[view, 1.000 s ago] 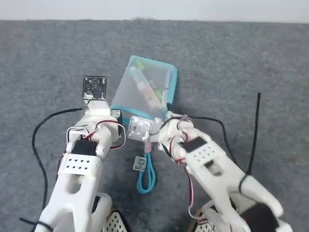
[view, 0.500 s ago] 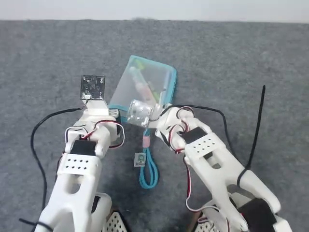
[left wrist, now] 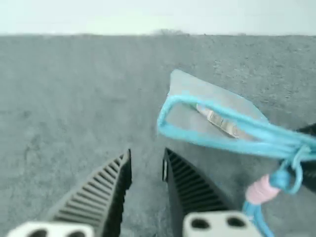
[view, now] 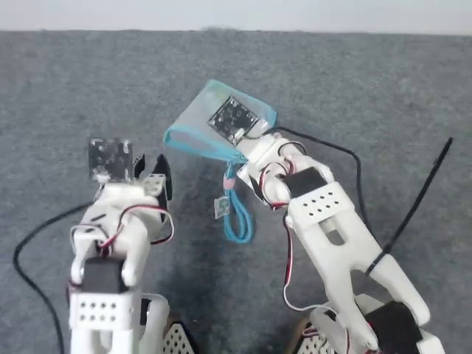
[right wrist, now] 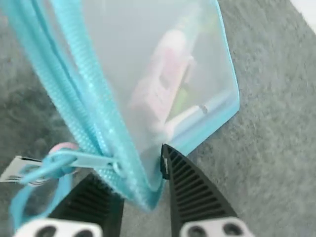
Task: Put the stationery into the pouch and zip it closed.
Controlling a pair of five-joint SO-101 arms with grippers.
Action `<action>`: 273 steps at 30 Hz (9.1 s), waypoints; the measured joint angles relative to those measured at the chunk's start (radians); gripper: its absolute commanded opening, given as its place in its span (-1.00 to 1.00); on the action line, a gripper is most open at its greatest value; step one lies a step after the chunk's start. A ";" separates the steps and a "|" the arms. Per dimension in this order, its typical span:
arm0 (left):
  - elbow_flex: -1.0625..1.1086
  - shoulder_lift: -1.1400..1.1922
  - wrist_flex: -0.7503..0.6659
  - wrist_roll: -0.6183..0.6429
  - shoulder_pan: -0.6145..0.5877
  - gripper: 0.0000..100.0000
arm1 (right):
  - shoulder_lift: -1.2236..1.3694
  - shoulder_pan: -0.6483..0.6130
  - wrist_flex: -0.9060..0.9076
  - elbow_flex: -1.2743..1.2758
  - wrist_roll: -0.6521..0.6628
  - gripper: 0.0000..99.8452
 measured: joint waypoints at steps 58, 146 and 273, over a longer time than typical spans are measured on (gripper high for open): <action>0.110 0.218 -0.252 -0.114 0.055 -0.98 | 0.002 0.144 0.015 0.097 -0.012 -0.99; 0.112 0.216 -0.250 -0.120 0.037 -0.98 | -0.153 0.081 -0.157 0.295 0.216 -0.99; 0.514 -0.462 -0.074 -0.124 -0.106 -0.96 | -1.448 0.471 0.586 0.933 0.164 -0.98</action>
